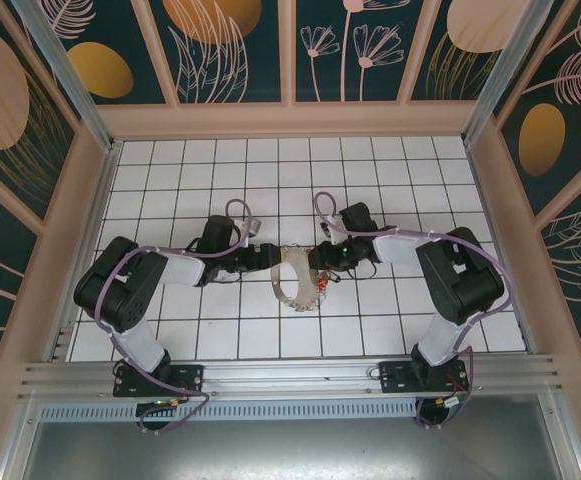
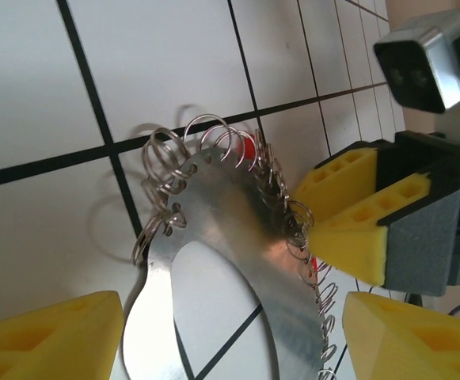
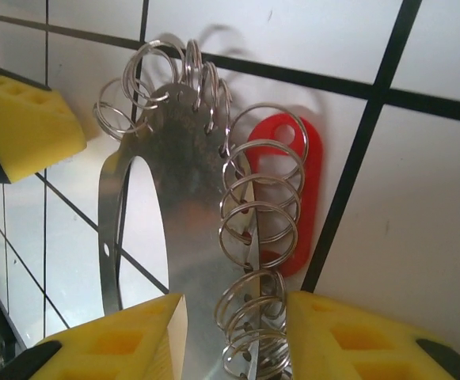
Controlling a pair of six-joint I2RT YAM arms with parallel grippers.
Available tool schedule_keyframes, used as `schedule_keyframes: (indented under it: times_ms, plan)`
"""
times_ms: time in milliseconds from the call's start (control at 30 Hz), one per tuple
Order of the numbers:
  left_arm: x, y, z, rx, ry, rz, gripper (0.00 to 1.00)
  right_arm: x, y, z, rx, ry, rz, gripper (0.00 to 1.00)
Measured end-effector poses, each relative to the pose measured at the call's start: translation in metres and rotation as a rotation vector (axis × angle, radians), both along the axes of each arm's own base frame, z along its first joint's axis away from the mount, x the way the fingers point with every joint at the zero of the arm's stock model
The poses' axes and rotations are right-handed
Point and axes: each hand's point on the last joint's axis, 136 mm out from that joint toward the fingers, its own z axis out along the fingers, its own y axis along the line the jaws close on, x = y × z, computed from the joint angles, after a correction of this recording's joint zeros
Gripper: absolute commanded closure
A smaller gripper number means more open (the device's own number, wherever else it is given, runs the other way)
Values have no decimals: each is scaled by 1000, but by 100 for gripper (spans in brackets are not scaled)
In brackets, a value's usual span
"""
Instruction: Put the keys on the keyring
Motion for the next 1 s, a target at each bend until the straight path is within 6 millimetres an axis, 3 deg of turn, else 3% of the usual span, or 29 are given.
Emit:
schedule_keyframes:
  times_ms: [167,333,533,733,833,933,1000]
  plan:
    - [3,-6,1,-23,6,-19,26,-2,8,0,43,8,24,67]
    - [5,-9,2,-33,10,-28,26,-1,16,3,88,3,36,87]
    - [6,-9,2,-32,9,-26,26,-1,16,3,106,12,21,100]
    - [7,-9,2,-26,6,-17,24,-3,16,2,114,11,24,100]
    - [8,-9,3,-18,1,-6,24,-2,14,1,102,9,17,93]
    - [8,-8,3,6,-7,12,22,-2,14,0,99,5,22,72]
    - [10,-4,4,29,-14,34,21,-3,13,-1,88,-1,26,70]
